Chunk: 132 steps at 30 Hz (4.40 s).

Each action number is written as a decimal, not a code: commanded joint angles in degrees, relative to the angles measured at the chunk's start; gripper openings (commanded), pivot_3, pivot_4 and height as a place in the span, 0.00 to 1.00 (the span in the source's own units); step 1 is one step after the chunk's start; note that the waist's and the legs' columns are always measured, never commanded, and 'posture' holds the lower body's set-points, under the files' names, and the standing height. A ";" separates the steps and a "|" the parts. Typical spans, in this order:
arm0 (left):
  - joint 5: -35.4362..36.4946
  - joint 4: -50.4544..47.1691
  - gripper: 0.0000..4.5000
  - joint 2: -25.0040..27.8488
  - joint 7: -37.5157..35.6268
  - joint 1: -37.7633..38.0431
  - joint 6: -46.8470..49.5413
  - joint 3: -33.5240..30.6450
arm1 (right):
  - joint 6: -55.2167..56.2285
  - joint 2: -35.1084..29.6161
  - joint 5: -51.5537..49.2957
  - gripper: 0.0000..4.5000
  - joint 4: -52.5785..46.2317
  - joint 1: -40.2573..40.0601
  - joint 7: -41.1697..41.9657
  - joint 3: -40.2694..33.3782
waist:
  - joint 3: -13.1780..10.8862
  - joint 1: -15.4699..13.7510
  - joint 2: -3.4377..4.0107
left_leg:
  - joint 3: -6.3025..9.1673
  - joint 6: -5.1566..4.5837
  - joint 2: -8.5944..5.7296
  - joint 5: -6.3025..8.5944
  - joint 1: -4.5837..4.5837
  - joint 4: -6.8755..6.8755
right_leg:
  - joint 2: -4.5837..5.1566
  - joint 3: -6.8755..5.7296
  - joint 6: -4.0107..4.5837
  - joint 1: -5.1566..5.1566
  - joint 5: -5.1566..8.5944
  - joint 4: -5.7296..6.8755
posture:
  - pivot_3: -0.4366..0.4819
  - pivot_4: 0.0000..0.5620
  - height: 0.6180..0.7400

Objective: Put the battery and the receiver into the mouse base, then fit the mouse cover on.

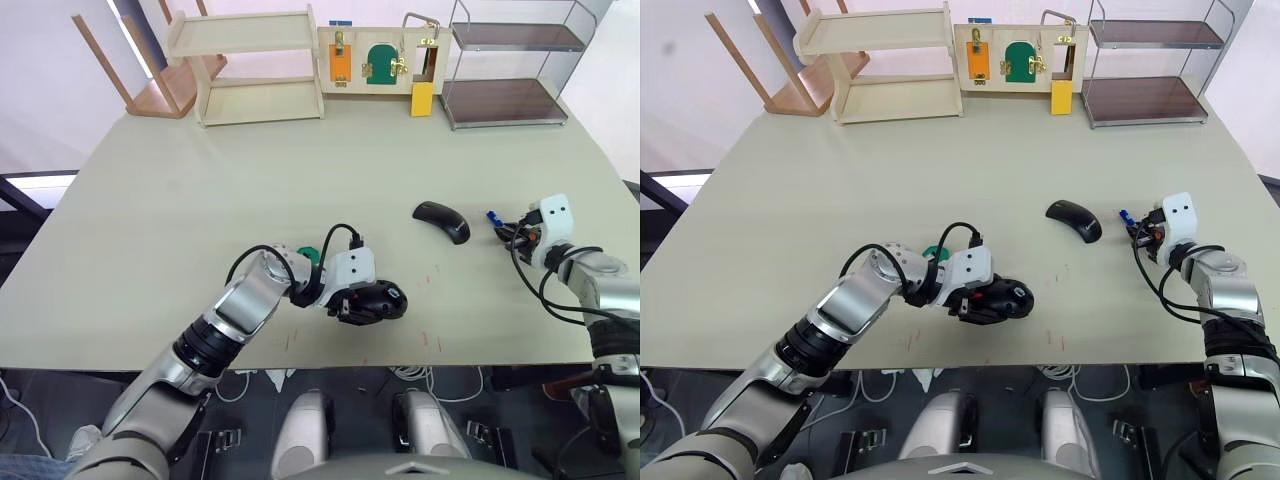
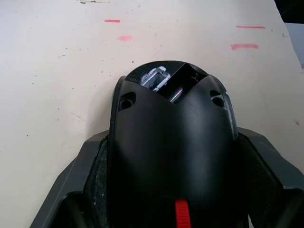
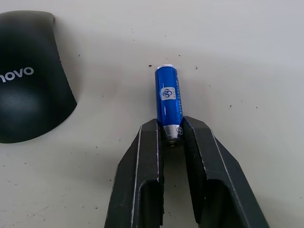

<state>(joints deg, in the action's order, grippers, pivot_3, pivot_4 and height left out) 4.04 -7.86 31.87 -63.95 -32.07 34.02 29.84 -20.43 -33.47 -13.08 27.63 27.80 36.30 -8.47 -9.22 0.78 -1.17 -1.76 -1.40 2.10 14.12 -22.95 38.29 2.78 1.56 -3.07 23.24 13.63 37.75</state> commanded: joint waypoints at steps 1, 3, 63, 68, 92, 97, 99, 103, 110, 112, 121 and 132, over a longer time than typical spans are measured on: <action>-0.60 -0.63 0.65 -0.55 -0.35 1.15 0.10 2.21 | -0.91 -2.00 -0.57 0.03 -8.09 -3.35 1.24 -0.90 | 0.00 -0.20 0.00 | 0.02 0.00 0.00 0.00 -0.01 -0.01 | 0.00 -0.01 0.00 0.00 0.00 0.00 | 0.48 0.27 1.00; -0.67 -0.63 0.65 -0.46 -0.50 1.18 0.42 2.18 | -3.23 -2.79 -1.41 0.03 -12.93 -5.69 1.51 -1.52 | 0.00 -0.28 0.02 | 0.06 -0.01 -0.01 0.01 -0.07 -0.03 | 0.01 -0.05 -0.03 0.01 -0.02 -0.04 | 0.48 0.27 1.00; 0.55 -3.99 0.65 1.59 -1.83 1.41 6.56 2.96 | -72.07 0.34 -67.01 0.03 -47.84 -2.31 -38.44 7.50 | -0.02 0.04 0.03 | 0.66 -0.10 0.04 0.06 -0.76 0.00 | -0.02 -0.48 0.00 0.46 0.00 -0.20 | 0.48 0.27 1.00; 0.64 -4.28 0.65 1.53 -1.72 1.51 6.85 3.14 | -72.07 0.92 -71.57 0.03 -45.48 -0.49 -43.55 9.31 | -0.02 0.05 0.03 | 0.66 -0.11 0.04 0.06 -0.76 0.00 | -0.02 -0.47 -0.01 0.46 0.00 -0.20 | 0.48 0.27 1.00; 0.40 -4.45 0.65 1.67 -1.62 2.06 6.63 3.49 | -62.20 -7.71 -82.56 0.93 -45.97 0.56 -50.29 17.17 | -0.01 0.04 0.03 | 0.67 -0.14 0.05 0.08 -0.78 0.00 | -0.02 -0.46 -0.02 0.46 0.00 -0.25 | 0.48 0.27 1.00; 0.38 -4.10 0.65 1.60 -1.62 1.87 6.44 3.50 | -60.45 -10.33 -77.29 0.93 -50.34 -0.34 -44.28 15.91 | -0.01 -0.01 0.03 | 0.68 -0.14 0.06 0.08 -0.80 0.00 | -0.02 -0.48 -0.01 0.47 0.00 -0.29 | 0.48 0.27 1.00; 0.43 -4.12 0.65 1.65 -1.64 1.90 6.40 3.48 | -59.27 -11.46 -74.77 0.93 -52.50 -1.01 -40.38 15.18 | -0.01 -0.03 0.03 | 0.68 -0.15 0.06 0.09 -0.81 -0.01 | -0.02 -0.48 -0.01 0.47 0.00 -0.32 | 0.48 0.27 1.00; 0.50 -3.97 0.65 1.62 -1.61 1.89 6.42 3.48 | -53.55 -14.55 -64.83 0.93 -58.11 -3.55 -29.46 14.68 | -0.01 -0.10 0.03 | 0.69 -0.21 0.06 0.12 -0.82 -0.01 | -0.02 -0.48 -0.03 0.46 0.01 -0.37 | 0.48 0.27 1.00; 0.58 -4.02 0.65 1.66 -1.47 1.88 6.59 3.48 | -29.02 -16.56 -40.64 0.45 -62.94 -15.61 -7.03 17.32 | -0.01 -0.19 0.03 | 0.68 -0.23 0.06 0.14 -0.82 -0.02 | -0.03 -0.50 -0.23 0.44 0.12 -0.46 | 0.48 0.27 1.00; 0.53 -4.02 0.65 1.65 -1.43 1.87 6.59 3.53 | -23.53 -14.84 -36.28 0.20 -62.01 -18.28 -3.41 17.76 | -0.01 -0.17 0.03 | 0.65 -0.23 0.05 0.14 -0.82 -0.01 | -0.02 -0.51 -0.25 0.43 0.13 -0.47 | 0.48 0.27 1.00; 0.65 -4.22 0.65 1.62 -1.47 1.90 6.81 3.66 | -7.10 -5.61 -23.73 0.02 -53.84 -24.91 4.57 17.89 | 0.01 -0.19 0.01 | 0.60 -0.23 0.05 0.14 -0.78 0.03 | -0.04 -0.51 -0.25 0.41 0.14 -0.41 | 0.48 0.27 1.00; 0.72 -4.45 0.65 1.49 -1.26 1.90 7.28 3.59 | 2.42 -1.58 -18.21 0.02 -49.38 -28.85 12.00 16.79 | 0.00 -0.24 0.02 | 0.57 -0.23 0.04 0.14 -0.73 0.06 | -0.05 -0.52 -0.22 0.40 0.13 -0.27 | 0.48 0.27 1.00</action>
<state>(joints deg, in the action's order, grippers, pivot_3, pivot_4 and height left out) 4.72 -12.83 33.11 -64.48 -31.73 39.60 30.82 -19.54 -35.39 -31.41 -21.22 -0.87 47.29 10.07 -9.21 0.54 -1.15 -1.19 -1.62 2.15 14.26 -23.68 38.35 2.73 1.05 -3.29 23.63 13.77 37.49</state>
